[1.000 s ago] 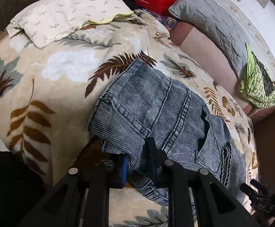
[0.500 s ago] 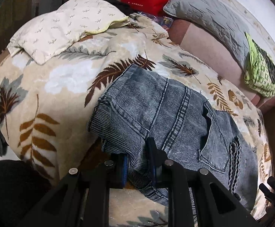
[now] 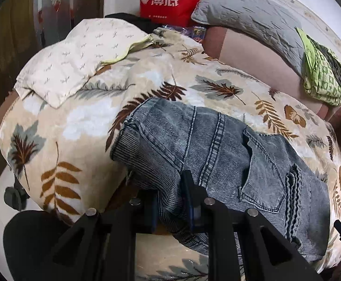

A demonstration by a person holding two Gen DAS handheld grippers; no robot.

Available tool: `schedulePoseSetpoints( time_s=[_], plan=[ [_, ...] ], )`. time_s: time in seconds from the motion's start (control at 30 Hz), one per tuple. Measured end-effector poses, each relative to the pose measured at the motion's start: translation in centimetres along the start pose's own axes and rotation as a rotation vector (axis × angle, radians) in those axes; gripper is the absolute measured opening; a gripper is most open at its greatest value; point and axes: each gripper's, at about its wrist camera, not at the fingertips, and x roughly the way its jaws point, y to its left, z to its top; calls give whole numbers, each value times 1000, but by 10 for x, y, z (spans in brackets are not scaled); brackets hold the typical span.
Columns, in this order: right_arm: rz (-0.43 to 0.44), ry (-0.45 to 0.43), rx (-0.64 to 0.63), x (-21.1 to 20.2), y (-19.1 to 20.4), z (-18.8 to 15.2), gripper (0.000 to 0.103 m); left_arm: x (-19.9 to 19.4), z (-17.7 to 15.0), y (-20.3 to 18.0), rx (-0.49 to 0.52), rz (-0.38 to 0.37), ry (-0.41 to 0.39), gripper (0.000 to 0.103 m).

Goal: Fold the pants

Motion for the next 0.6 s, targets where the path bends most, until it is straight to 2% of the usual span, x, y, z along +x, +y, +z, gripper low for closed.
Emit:
schedulePoseSetpoints(
  time_s=[0.07,0.13,0.17,0.27,0.37,0.6],
  plan=[
    [5,37,18,5,-5,0,103,-3,2,-4,12,5,-5,20],
    [-25,135,68,23,-17,-5,103,-6,4,-8,23,6,-13,20],
    [-17,133,87,23,-20,-6,103,-8,6,-10,33,7,-19,20],
    [61,43,113,1,-20,1,103,-17,11,-20,68,15,-43,20],
    [68,-56,183,-21,-35,7,103,-28,17,-38,118,19,-79,20],
    [75,-147,296,-47,-66,6,103,-72,18,-115,337,-11,-224,20]
  ],
)
